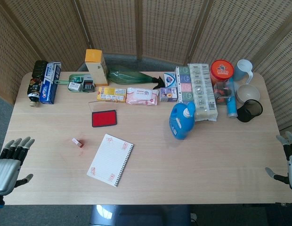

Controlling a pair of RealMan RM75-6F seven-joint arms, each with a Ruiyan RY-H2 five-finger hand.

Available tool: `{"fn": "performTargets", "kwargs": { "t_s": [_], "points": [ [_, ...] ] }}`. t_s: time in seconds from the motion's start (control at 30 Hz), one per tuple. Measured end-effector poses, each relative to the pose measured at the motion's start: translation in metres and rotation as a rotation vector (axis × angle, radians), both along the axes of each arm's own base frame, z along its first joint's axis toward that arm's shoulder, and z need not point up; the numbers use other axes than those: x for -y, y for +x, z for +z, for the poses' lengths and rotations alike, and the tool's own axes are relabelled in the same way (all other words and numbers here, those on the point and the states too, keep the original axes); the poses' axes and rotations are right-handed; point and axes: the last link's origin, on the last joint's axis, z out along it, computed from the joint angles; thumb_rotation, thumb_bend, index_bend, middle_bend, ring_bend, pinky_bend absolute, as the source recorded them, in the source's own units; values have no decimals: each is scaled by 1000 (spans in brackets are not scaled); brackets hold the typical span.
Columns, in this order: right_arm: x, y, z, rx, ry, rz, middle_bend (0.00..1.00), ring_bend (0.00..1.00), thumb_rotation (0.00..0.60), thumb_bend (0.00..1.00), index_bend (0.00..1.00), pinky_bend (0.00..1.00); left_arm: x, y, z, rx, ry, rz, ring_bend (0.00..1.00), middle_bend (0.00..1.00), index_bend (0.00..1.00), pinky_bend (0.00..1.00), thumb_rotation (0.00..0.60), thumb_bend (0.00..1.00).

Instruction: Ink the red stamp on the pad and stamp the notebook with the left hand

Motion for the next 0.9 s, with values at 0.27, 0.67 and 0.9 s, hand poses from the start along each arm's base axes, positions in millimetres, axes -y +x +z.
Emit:
{"fn": "performTargets", "kwargs": {
  "t_s": [0.27, 0.67, 0.9],
  "points": [
    [0, 1, -1, -3, 6, 3, 4, 0, 600, 0, 96, 0, -1, -1, -1, -7, -3, 5, 0, 0, 0, 22, 600, 0],
    [0, 2, 2, 16, -4, 5, 4, 0, 600, 0, 96, 0, -37, 9, -13, -33, 0, -58, 964, 934, 0, 918, 600, 6],
    [5, -2, -3, 4, 11, -12, 4, 0, 600, 0, 96, 0, -66, 21, -29, -66, -22, -152, 1000, 1000, 232, 1000, 600, 16]
  ]
}}
